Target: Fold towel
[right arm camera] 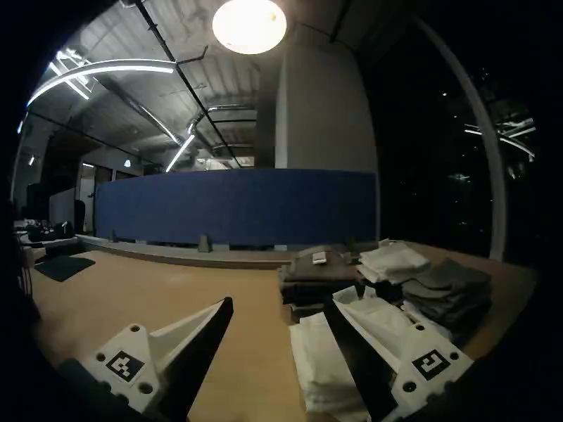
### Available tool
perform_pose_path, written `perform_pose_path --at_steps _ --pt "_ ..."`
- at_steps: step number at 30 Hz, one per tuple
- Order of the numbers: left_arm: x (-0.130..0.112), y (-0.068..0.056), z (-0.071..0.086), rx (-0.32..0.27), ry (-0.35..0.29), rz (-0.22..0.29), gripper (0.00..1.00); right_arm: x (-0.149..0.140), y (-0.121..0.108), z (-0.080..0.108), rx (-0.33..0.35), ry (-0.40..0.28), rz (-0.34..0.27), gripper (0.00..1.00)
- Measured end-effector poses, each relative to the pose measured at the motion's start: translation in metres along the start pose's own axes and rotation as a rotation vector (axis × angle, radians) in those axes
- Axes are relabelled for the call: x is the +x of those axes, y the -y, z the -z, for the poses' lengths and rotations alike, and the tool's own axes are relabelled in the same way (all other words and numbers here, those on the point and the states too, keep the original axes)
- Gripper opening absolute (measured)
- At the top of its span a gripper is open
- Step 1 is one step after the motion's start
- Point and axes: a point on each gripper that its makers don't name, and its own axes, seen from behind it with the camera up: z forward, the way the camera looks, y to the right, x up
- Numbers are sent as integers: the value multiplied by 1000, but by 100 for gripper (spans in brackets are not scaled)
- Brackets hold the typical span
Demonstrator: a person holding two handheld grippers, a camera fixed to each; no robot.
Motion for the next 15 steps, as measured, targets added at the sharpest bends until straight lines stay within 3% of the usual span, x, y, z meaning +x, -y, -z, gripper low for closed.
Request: perform_pose_path --at_steps 15 --pt "0 0 0 0 0 0 97 -1 -1 0 0 0 0 100"
